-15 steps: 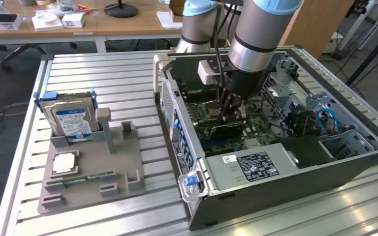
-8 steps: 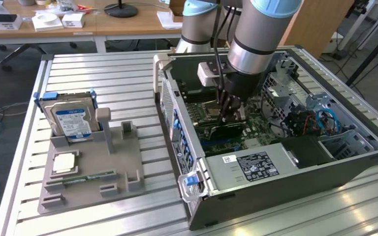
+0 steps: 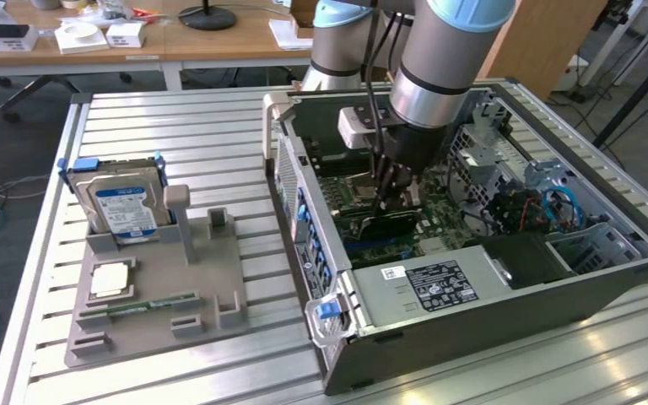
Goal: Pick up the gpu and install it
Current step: 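Press down on the gpu until it lock into place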
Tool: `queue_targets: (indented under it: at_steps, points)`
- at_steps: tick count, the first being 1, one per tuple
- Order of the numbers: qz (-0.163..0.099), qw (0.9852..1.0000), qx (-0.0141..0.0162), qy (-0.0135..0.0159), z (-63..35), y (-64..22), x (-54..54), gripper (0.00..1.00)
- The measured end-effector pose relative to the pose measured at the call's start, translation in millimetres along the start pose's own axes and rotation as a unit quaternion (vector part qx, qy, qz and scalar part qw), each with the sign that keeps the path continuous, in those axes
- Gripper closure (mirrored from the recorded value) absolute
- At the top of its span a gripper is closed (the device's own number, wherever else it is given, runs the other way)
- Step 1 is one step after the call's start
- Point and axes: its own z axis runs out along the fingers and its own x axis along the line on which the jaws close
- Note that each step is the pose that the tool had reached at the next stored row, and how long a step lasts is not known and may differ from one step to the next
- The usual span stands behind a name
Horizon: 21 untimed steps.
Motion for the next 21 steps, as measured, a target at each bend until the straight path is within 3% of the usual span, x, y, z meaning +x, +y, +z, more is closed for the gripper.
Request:
queue_targets:
  at_steps: [21]
  points:
    - [0.0, 1.0, -0.0001, -0.0006, 2.9, 0.0, 0.0, 0.9]
